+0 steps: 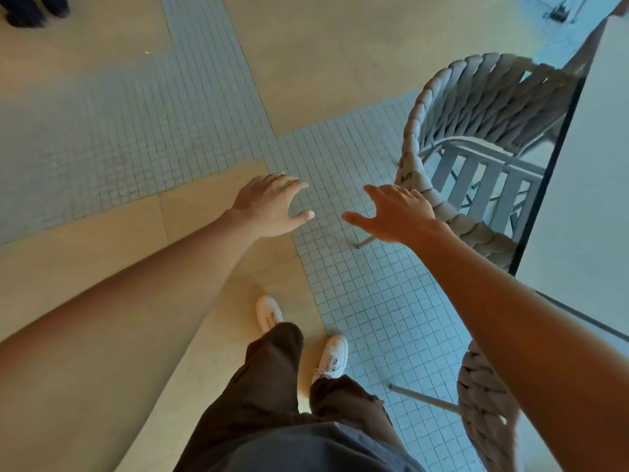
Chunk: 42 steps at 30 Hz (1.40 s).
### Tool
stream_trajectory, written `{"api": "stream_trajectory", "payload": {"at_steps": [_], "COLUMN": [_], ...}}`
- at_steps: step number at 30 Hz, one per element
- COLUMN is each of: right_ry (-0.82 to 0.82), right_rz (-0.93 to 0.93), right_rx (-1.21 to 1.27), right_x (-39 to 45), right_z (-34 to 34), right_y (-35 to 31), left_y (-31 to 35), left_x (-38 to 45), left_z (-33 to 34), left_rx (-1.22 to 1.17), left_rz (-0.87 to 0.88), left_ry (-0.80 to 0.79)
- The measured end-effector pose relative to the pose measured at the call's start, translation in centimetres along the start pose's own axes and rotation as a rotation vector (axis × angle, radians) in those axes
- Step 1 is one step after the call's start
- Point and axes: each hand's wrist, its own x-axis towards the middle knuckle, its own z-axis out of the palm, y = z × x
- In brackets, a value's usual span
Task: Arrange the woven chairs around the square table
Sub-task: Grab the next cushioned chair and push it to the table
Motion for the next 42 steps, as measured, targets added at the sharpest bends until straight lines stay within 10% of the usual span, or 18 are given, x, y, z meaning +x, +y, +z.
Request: {"api": "stream_trajectory", "payload": {"at_steps": [23, 42], "right_ry": [-0.004, 0.051], "right_rz": [0.244, 0.405], "right_rx": [0.113, 0.185], "right_x": [25.6, 42.9], "right_z": [-11.1, -21.3], "right_y": [-4.6, 10.0], "left_y": [-19.3, -18.6], "left_x": [26.5, 55.0], "left_z": [-8.5, -16.4], "left_rx": [0.080, 0.141], "left_rz": [0.261, 0.397], "left_ry": [-0.081, -0.126]}}
